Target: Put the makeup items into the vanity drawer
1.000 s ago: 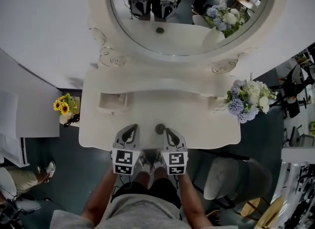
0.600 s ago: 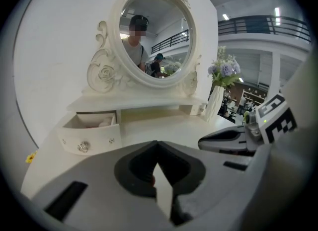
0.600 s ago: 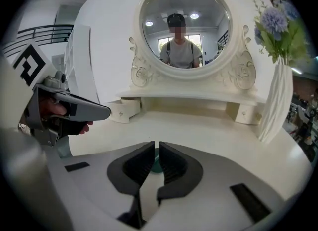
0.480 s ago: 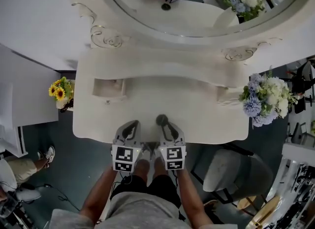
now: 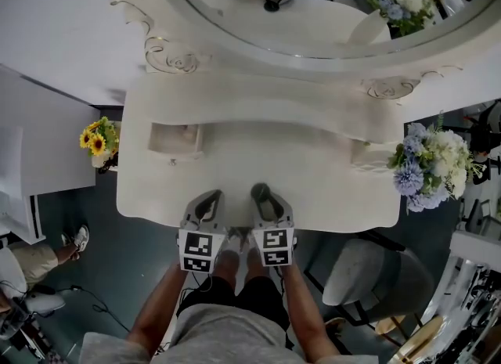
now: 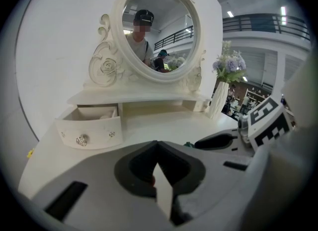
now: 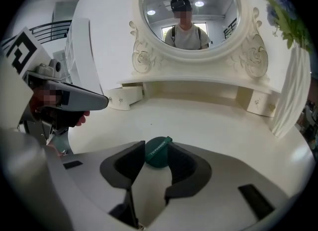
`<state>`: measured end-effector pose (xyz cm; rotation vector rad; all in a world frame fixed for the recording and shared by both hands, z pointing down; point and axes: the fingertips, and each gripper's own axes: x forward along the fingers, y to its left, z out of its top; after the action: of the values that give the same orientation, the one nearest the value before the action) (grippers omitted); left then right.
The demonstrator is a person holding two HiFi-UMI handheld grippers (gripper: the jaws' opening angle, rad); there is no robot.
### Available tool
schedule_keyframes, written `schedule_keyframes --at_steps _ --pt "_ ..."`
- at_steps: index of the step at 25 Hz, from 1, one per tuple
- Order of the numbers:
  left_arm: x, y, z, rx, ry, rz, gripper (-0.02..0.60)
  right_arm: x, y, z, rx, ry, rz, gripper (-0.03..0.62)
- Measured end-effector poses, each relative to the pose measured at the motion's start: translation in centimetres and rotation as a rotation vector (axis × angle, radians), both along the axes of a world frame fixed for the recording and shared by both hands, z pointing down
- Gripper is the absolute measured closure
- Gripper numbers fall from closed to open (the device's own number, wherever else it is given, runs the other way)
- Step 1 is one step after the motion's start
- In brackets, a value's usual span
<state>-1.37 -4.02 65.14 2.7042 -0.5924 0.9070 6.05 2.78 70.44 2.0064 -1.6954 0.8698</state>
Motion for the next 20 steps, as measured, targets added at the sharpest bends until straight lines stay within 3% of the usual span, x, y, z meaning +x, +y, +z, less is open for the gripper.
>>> schedule_keyframes --at_steps 8,20 --pt "0.3 0.0 0.0 -0.004 0.002 0.000 0.581 0.5 0.1 0.4 -0.044 0.062 -0.015 0.551" --pt "-0.4 -1.3 -2.8 0.032 0.043 -0.021 0.581 0.8 -1.0 -3.0 0.009 0.091 -0.019 0.577"
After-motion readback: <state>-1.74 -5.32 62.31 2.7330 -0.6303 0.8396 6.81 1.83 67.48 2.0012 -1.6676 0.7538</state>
